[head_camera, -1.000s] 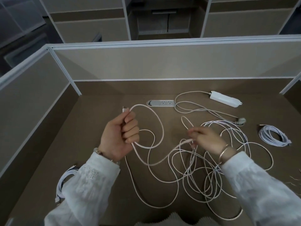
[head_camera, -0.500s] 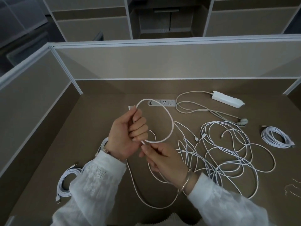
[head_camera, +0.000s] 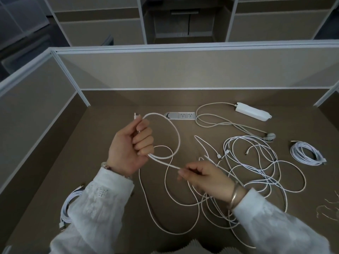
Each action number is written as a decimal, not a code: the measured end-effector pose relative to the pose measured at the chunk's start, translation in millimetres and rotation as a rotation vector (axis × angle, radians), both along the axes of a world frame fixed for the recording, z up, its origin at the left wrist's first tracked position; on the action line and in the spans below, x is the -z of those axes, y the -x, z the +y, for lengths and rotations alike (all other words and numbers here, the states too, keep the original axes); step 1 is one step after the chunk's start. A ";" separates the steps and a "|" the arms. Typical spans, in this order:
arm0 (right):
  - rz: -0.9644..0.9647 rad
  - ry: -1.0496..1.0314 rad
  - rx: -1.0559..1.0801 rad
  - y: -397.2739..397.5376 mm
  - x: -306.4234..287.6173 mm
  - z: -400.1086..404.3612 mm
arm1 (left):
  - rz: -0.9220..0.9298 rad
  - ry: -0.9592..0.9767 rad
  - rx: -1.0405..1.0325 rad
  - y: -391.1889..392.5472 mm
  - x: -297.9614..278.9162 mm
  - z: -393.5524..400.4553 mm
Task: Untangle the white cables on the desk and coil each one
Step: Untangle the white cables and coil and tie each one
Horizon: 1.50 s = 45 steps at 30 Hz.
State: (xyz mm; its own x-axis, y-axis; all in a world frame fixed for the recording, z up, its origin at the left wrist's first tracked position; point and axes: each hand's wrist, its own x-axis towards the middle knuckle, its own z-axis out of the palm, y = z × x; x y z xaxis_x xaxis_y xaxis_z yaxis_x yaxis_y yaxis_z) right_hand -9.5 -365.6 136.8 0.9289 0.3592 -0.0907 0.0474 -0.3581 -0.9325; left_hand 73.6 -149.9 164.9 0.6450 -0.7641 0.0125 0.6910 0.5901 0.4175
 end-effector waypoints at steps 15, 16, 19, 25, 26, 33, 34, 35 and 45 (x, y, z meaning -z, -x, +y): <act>0.102 0.042 0.637 -41.3 -18.6 -74.9 | -0.238 -0.502 -0.013 12.4 -11.6 20.0; 0.099 -0.056 0.706 -40.8 -26.2 -62.6 | -0.247 -0.515 -0.012 15.6 -10.5 12.1; 0.163 -0.330 0.733 -32.4 -47.9 -20.6 | -0.309 -0.525 0.010 24.6 -9.4 -10.6; 0.023 -0.494 0.546 7.9 -66.2 36.1 | -0.305 -0.710 -0.235 42.2 -10.0 -44.8; -0.031 -0.475 0.536 13.6 -64.1 40.8 | -0.310 -0.747 -0.271 44.3 -9.9 -47.8; -0.310 -0.252 0.636 28.2 -43.2 52.8 | -0.334 -0.839 -0.437 57.7 -14.9 -63.8; -0.313 -0.244 0.643 28.8 -41.3 51.9 | -0.327 -0.819 -0.445 55.5 -14.1 -62.9; -0.306 -0.230 0.643 29.0 -39.4 50.6 | -0.320 -0.782 -0.444 53.5 -14.4 -61.9; 0.468 -0.881 0.441 15.8 -28.0 26.4 | -0.049 -0.084 -0.041 39.2 -4.5 -47.6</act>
State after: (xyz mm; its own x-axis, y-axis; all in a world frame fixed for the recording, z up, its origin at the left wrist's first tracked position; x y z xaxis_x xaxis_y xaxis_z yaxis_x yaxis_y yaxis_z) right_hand -25.3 -339.2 164.8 0.9323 0.1149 -0.3429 -0.3476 0.5465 -0.7619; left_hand 34.4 -197.5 169.4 0.6762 -0.7365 -0.0180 0.6441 0.5791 0.4998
